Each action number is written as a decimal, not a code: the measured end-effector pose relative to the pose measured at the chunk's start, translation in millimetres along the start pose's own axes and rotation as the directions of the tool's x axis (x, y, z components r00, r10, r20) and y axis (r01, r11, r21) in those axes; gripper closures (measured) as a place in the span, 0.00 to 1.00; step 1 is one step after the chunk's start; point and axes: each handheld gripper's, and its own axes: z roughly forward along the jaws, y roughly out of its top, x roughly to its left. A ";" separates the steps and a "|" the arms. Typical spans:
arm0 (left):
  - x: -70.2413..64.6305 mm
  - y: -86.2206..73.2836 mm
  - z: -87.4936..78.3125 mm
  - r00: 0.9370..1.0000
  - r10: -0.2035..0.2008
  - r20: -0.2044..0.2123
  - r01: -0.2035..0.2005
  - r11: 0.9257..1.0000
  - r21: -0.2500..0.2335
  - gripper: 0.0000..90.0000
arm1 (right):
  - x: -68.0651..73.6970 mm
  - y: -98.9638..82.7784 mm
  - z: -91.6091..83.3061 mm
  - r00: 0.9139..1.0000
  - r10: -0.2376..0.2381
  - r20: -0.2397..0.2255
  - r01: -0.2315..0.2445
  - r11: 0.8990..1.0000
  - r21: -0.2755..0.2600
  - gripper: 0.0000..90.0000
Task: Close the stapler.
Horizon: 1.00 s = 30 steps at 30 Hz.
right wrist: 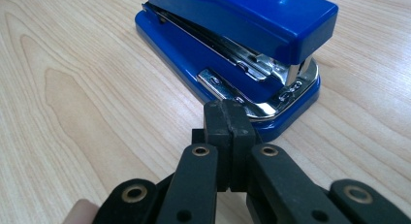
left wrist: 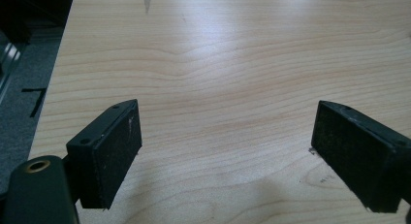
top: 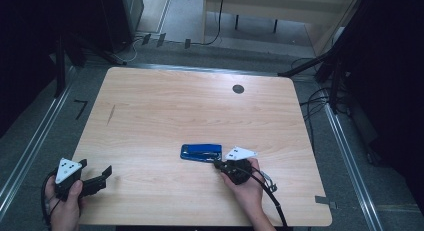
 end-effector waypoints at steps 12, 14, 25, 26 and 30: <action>-0.4 0.3 0.6 1.000 0.003 -0.005 -0.003 1.000 0.007 0.12 | -3.2 1.5 1.0 1.000 0.006 0.012 -0.006 1.000 0.000 1.00; -0.4 0.2 0.6 1.000 0.003 -0.004 -0.003 1.000 0.006 0.12 | -3.9 1.7 1.0 1.000 0.011 0.014 -0.011 1.000 0.001 1.00; 1.6 0.6 0.9 1.000 -0.009 0.001 0.009 1.000 0.007 0.12 | -4.0 0.5 -8.4 0.999 0.040 -0.033 -0.042 0.998 -0.042 0.97; 1.7 0.7 0.8 1.000 -0.009 0.002 0.009 1.000 0.008 0.12 | -2.9 1.4 -9.9 0.998 0.044 -0.041 -0.046 0.998 -0.048 0.94; 1.5 0.6 0.8 1.000 -0.008 0.000 0.008 1.000 0.006 0.12 | -0.7 4.0 -15.8 0.998 0.042 -0.044 -0.044 0.997 -0.061 0.85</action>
